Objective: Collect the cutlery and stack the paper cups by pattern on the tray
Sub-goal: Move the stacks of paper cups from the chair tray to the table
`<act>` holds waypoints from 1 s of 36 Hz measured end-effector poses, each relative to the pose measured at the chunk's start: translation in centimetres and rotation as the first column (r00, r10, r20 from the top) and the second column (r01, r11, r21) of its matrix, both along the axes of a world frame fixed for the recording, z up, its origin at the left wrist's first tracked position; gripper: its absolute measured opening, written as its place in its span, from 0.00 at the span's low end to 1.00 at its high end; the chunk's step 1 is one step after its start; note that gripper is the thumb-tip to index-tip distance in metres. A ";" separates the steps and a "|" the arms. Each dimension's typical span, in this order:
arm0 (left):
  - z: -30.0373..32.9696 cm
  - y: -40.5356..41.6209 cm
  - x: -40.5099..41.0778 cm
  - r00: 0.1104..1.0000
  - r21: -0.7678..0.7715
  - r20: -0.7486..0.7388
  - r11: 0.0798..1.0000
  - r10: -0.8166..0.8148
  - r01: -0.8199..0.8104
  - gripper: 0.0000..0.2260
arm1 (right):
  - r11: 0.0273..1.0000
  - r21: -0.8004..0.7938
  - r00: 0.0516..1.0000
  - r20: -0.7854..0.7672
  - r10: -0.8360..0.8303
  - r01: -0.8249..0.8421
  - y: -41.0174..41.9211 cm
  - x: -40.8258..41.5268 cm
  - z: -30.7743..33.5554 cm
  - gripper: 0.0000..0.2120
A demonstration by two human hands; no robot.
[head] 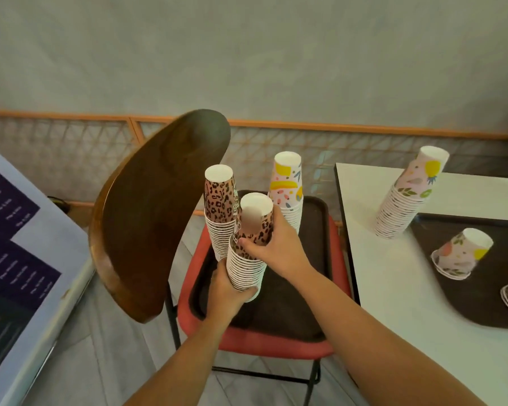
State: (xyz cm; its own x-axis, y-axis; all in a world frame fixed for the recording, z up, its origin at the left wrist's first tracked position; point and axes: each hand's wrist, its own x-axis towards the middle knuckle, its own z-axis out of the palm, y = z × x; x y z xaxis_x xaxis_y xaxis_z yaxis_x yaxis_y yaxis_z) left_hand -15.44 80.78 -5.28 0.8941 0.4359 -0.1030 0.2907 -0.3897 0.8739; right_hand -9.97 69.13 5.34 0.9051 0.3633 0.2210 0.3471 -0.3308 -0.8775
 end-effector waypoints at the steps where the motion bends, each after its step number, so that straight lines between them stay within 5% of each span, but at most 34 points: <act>1: -0.2 -0.1 0.0 1.000 0.005 -0.018 1.000 -0.003 0.003 0.40 | 1.000 0.010 1.000 -0.001 -0.007 0.007 -0.3 0.0 0.1 0.34; 18: 1.1 -4.2 1.4 0.998 -0.087 0.055 0.996 0.032 -0.027 0.37 | 0.998 0.053 1.000 0.000 -0.020 0.020 -5.2 1.2 1.8 0.35; 28: 4.1 -13.7 6.9 0.987 -0.211 0.082 0.965 -0.139 0.153 0.34 | 0.986 0.061 0.980 0.110 -0.164 0.158 -13.5 5.0 4.8 0.35; 36: 3.5 -20.4 12.5 0.958 -0.150 0.028 0.947 -0.284 0.285 0.36 | 0.961 0.035 0.958 0.079 -0.277 0.275 -20.2 8.7 3.5 0.32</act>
